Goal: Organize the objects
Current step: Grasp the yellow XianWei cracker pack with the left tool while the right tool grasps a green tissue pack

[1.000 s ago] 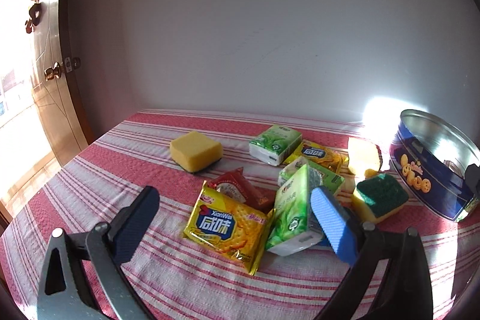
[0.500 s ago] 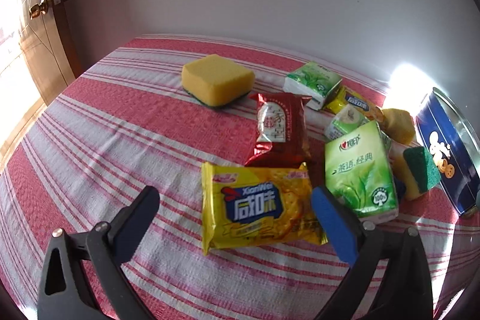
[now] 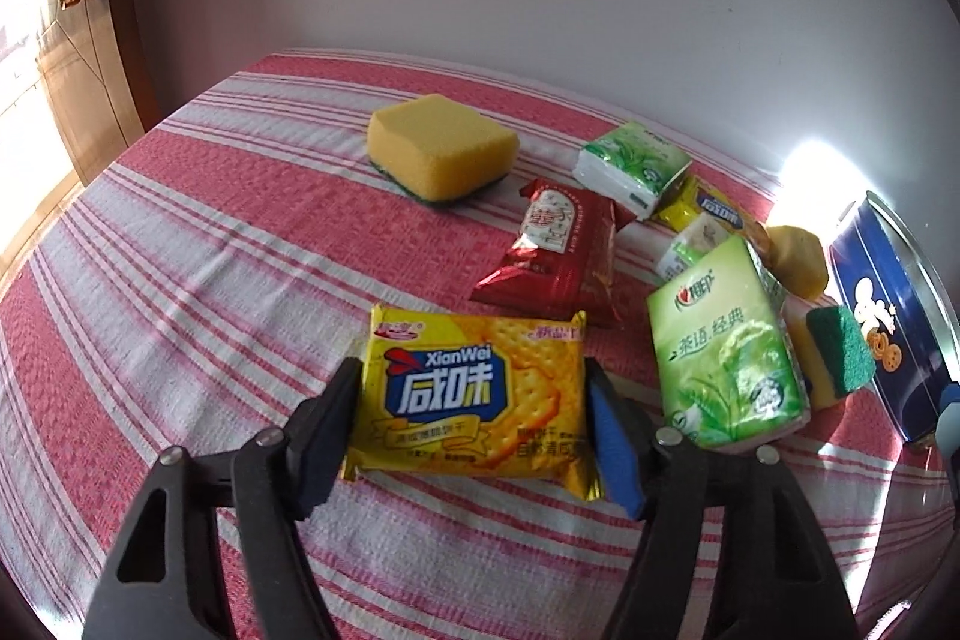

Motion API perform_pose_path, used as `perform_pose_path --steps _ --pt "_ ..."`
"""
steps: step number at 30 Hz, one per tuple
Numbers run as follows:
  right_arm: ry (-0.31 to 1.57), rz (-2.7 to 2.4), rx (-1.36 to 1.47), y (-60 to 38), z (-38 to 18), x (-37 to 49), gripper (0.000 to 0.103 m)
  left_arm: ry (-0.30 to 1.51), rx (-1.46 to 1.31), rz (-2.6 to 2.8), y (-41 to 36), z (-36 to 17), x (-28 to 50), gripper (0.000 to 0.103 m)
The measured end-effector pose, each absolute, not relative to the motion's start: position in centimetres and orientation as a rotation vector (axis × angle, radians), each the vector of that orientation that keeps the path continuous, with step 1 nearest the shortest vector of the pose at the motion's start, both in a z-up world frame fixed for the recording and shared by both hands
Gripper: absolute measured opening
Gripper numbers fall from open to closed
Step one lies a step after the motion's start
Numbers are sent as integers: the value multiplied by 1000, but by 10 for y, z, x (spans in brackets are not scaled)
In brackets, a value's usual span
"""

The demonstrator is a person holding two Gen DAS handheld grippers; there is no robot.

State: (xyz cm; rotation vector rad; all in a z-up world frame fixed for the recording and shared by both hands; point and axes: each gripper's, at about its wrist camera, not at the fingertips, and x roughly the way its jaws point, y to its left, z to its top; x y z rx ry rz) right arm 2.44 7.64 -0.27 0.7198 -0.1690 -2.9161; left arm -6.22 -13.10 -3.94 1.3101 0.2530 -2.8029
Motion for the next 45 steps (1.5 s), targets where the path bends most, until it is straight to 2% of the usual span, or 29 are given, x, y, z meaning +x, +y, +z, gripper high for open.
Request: perform_pose_path --steps 3,8,13,14,17,22,24,27,31,39,45 --pt "-144 -2892 711 65 -2 23 66 325 1183 -2841 -140 -28 -54 70" --pt "-117 -2828 726 38 -4 13 66 302 864 -2839 -151 -2 -36 70" --pt "-113 -2786 792 11 -9 -12 66 251 698 -2769 -160 11 -25 70" --pt "-115 -2775 814 6 -10 -18 66 254 689 -2762 -162 12 -23 70" --pt "-108 -2766 871 -8 -15 -36 52 276 703 -2758 -167 11 -25 71" --pt "-94 -2699 1050 -28 -29 -66 48 292 719 -2757 -168 10 -24 71" --pt "-62 -2693 1068 -34 -32 -70 38 285 718 -2757 -167 10 -24 71" --pt "-16 -2686 1088 -41 -34 -73 30 278 722 -2750 -166 9 -25 71" --pt "-51 -2658 1055 -40 -33 -72 28 284 734 -2736 -168 7 -27 71" --pt "-150 -2663 805 -24 -6 -38 28 283 636 -2765 -163 12 -18 71" --pt "-124 -2805 689 9 6 -10 28 273 601 -2799 -158 13 -15 71"
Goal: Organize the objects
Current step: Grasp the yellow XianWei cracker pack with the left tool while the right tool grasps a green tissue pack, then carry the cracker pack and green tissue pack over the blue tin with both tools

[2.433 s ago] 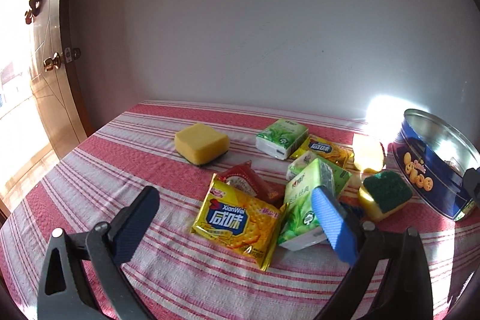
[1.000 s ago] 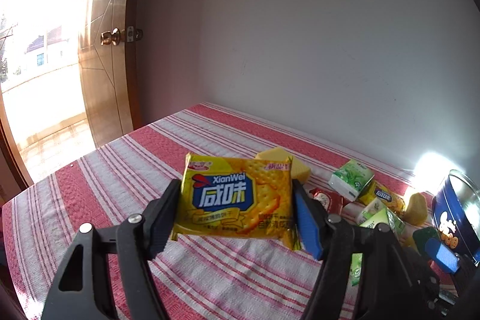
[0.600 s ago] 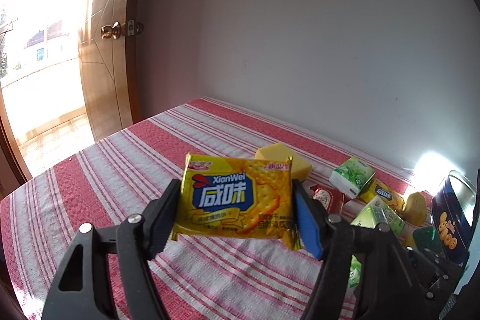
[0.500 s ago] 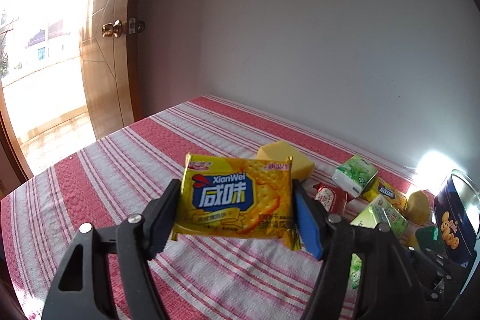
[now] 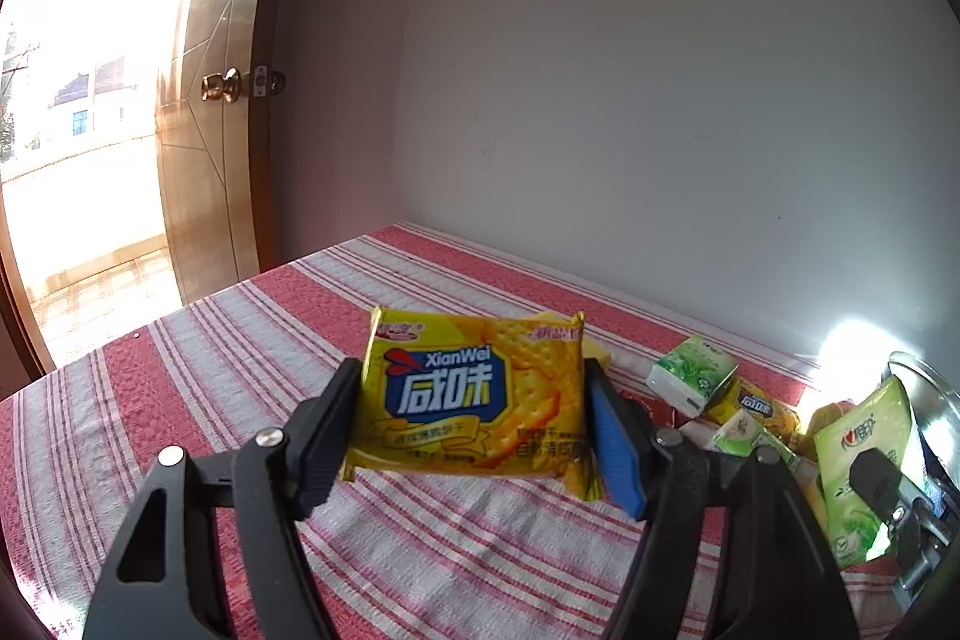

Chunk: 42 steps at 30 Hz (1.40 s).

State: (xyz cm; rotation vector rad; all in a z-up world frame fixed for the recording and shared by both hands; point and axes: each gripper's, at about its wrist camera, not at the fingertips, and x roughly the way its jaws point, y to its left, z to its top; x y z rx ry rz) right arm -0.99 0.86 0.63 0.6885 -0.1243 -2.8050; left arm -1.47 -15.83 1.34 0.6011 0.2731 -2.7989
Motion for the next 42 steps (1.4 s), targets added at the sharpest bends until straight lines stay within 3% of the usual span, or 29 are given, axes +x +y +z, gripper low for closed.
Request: perform_pose_path --steps 17,21,42 --pt "-176 -2899 674 72 13 9 28 173 547 -2890 -122 20 -4 71" --pt "-149 -2901 625 73 17 16 28 232 598 -2911 -114 20 -4 71" --pt "-181 -3006 507 136 38 35 28 93 567 -3063 -11 47 1 71"
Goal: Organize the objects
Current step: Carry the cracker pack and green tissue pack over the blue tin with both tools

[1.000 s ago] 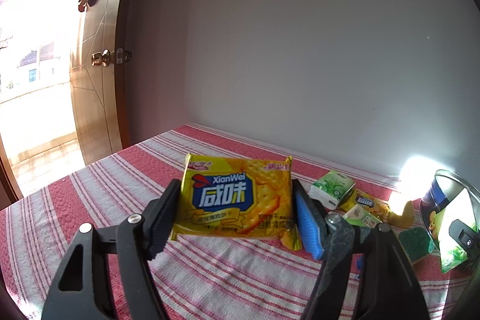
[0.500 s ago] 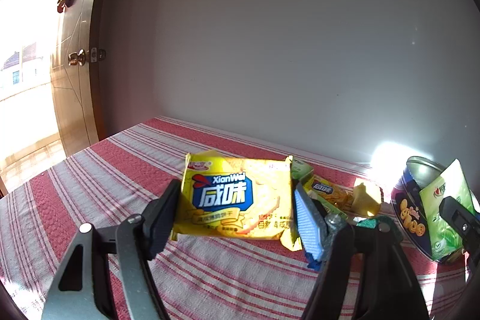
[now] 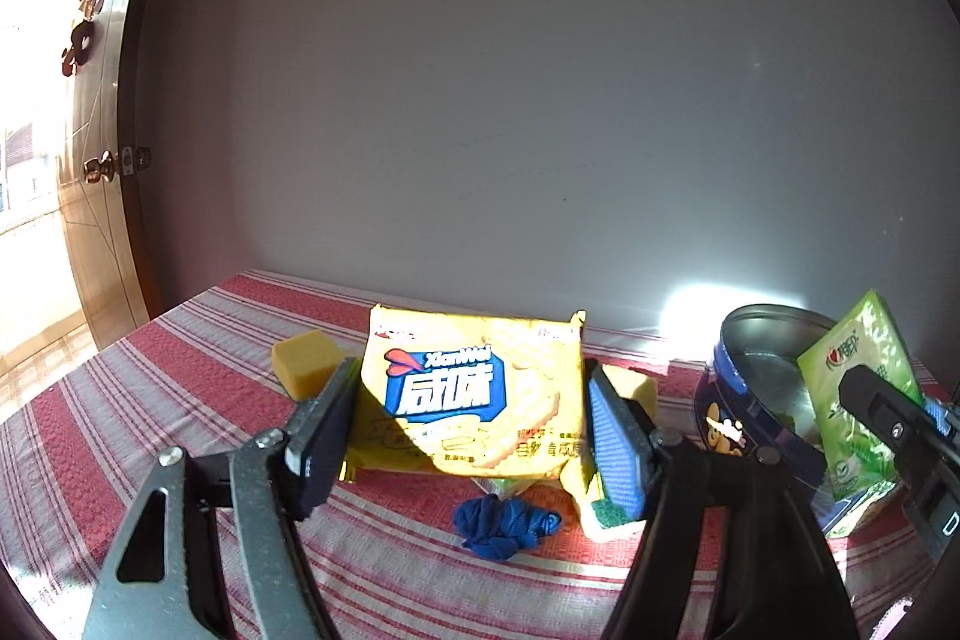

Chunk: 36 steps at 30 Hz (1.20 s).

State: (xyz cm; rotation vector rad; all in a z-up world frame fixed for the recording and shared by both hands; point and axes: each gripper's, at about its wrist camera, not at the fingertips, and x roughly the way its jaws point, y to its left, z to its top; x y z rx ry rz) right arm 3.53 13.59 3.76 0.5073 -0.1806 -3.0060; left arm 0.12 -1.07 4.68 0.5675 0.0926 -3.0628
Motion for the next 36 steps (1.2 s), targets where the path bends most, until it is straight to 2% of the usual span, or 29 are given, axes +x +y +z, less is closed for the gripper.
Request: perform_pose_path --steps 19,36 --pt "-278 -3194 438 222 50 44 28 -8 533 -3227 80 68 -3 71" --pt "-393 -3344 502 292 40 28 28 -54 624 -3338 143 55 -19 71"
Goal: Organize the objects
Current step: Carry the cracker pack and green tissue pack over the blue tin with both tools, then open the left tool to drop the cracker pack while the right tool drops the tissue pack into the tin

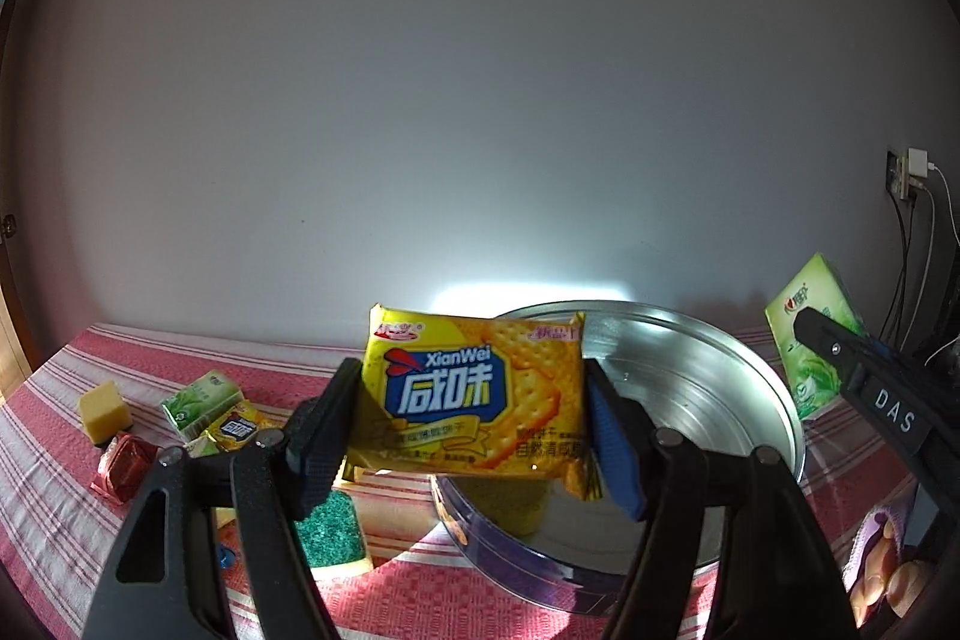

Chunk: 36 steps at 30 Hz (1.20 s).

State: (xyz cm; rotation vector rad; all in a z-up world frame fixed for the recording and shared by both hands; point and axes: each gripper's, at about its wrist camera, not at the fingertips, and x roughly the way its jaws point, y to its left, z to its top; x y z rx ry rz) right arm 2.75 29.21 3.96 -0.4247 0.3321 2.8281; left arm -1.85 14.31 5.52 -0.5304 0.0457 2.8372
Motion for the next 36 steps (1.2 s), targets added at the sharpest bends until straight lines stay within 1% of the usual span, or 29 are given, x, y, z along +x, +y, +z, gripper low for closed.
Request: perform_pose_path --steps 8,15,20,24,27,31,36 --pt "287 2764 -428 295 30 11 28 39 -563 2785 174 53 -23 71" --pt "286 2750 -496 304 17 -7 28 62 -600 2748 196 46 -30 71" --pt "278 2755 -523 306 15 -20 28 130 -632 2741 212 40 -35 71" --pt "338 2811 -534 319 16 -25 28 155 -686 2751 217 32 -43 71" --pt "300 2819 -579 314 15 -35 28 168 -730 2755 217 28 -51 71" --pt "294 2820 -682 311 4 -48 28 207 -769 2759 220 22 -55 71" --pt "288 2827 -692 313 -5 -54 30 217 -793 2748 222 25 -57 72"
